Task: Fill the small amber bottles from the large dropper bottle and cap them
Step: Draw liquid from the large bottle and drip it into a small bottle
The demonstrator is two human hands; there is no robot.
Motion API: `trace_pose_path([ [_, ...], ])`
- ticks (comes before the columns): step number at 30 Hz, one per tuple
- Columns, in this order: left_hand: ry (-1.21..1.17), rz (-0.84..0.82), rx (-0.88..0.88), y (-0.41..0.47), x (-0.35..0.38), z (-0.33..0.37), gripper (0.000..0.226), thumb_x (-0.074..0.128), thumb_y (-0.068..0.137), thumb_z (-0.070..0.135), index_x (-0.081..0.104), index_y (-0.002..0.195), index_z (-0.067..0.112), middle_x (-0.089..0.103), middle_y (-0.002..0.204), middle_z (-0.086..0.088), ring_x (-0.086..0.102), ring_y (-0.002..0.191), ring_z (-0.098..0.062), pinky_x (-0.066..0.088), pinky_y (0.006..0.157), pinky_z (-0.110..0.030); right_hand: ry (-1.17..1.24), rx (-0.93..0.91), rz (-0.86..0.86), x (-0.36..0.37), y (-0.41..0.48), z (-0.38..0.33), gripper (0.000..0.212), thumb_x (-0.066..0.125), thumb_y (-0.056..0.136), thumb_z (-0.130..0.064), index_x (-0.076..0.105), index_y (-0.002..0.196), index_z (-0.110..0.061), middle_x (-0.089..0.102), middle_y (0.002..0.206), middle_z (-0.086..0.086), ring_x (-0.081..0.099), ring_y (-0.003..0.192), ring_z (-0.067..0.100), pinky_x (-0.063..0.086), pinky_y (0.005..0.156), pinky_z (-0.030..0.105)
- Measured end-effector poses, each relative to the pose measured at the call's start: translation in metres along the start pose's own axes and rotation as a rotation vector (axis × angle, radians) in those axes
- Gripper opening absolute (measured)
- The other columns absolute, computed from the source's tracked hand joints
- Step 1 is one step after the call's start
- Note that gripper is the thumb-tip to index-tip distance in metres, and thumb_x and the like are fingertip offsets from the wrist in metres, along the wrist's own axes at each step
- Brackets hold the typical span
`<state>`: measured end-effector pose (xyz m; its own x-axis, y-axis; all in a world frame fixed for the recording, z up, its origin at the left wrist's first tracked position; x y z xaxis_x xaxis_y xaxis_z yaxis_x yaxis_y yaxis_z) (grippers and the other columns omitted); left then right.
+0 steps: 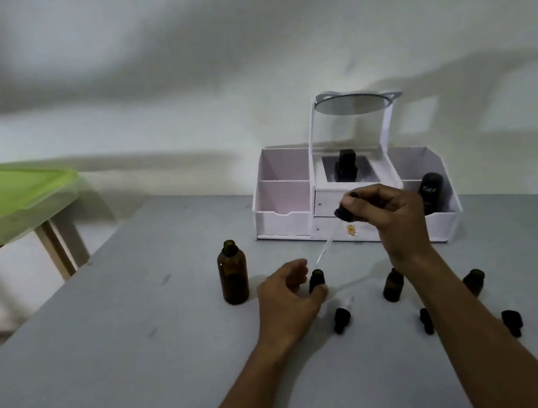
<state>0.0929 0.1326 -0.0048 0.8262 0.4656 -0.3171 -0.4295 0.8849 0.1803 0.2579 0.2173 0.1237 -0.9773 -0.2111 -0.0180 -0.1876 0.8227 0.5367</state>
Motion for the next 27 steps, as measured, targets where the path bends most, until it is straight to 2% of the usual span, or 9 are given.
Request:
trace_pose_path([
  [3, -0.009, -0.012, 0.013, 0.0, 0.0, 0.001, 0.054, 0.081, 0.075, 0.022, 0.061, 0.126, 0.02, 0.067, 0.118, 0.001, 0.064, 0.1, -0.005, 0.048, 0.084, -0.009, 0.001, -0.004, 0.006, -0.001, -0.001, 0.004, 0.017, 0.074, 0.083, 0.002, 0.078, 0.082, -0.015, 0.078, 0.072, 0.001, 0.076, 0.073, 0.027, 0.061, 0.074, 0.036],
  [8, 0.001, -0.025, 0.031, -0.001, 0.002, 0.002, 0.051, 0.08, 0.076, 0.021, 0.063, 0.124, 0.019, 0.069, 0.117, 0.0, 0.066, 0.099, -0.006, 0.048, 0.089, -0.012, 0.028, 0.012, 0.009, -0.003, -0.004, 0.01, 0.019, 0.073, 0.083, 0.005, 0.076, 0.08, -0.014, 0.077, 0.069, -0.001, 0.076, 0.069, 0.022, 0.061, 0.072, 0.032],
  [13, 0.013, -0.021, 0.045, 0.0, 0.003, 0.003, 0.048, 0.08, 0.076, 0.022, 0.065, 0.121, 0.018, 0.07, 0.114, 0.001, 0.067, 0.097, -0.006, 0.051, 0.092, -0.018, 0.002, 0.017, 0.001, -0.002, -0.004, 0.012, 0.019, 0.074, 0.082, 0.003, 0.076, 0.079, -0.015, 0.076, 0.068, -0.001, 0.076, 0.069, 0.022, 0.062, 0.077, 0.046],
  [19, 0.007, -0.014, 0.054, 0.002, 0.003, 0.001, 0.042, 0.079, 0.076, 0.021, 0.068, 0.116, 0.019, 0.071, 0.11, 0.003, 0.067, 0.093, -0.002, 0.049, 0.083, -0.007, -0.073, 0.001, 0.004, -0.003, -0.003, 0.016, 0.014, 0.077, 0.082, -0.004, 0.078, 0.08, -0.018, 0.078, 0.073, 0.003, 0.075, 0.074, 0.032, 0.059, 0.076, 0.059],
  [23, 0.001, -0.011, 0.065, 0.002, 0.003, 0.0, 0.04, 0.08, 0.076, 0.021, 0.069, 0.114, 0.019, 0.072, 0.107, 0.003, 0.067, 0.09, 0.0, 0.05, 0.082, -0.008, -0.113, -0.015, 0.004, -0.002, -0.003, 0.016, 0.013, 0.078, 0.082, -0.005, 0.078, 0.08, -0.018, 0.078, 0.076, 0.005, 0.074, 0.075, 0.032, 0.061, 0.076, 0.052],
  [27, -0.009, -0.005, 0.078, 0.002, 0.002, 0.001, 0.039, 0.08, 0.076, 0.019, 0.07, 0.113, 0.017, 0.073, 0.104, 0.004, 0.067, 0.087, 0.001, 0.05, 0.08, -0.006, -0.126, -0.011, -0.006, 0.0, -0.003, 0.015, 0.017, 0.078, 0.082, -0.006, 0.078, 0.079, -0.023, 0.077, 0.074, -0.003, 0.074, 0.075, 0.027, 0.061, 0.075, 0.034],
])
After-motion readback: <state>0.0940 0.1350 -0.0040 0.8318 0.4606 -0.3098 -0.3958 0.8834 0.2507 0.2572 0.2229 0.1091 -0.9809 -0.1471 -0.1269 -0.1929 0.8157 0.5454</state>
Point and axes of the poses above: each hand's wrist, its own y-axis towards the middle knuckle, its own x-axis out of the palm, z = x × y, the point moved 9 cm from there along y, towards the middle knuckle
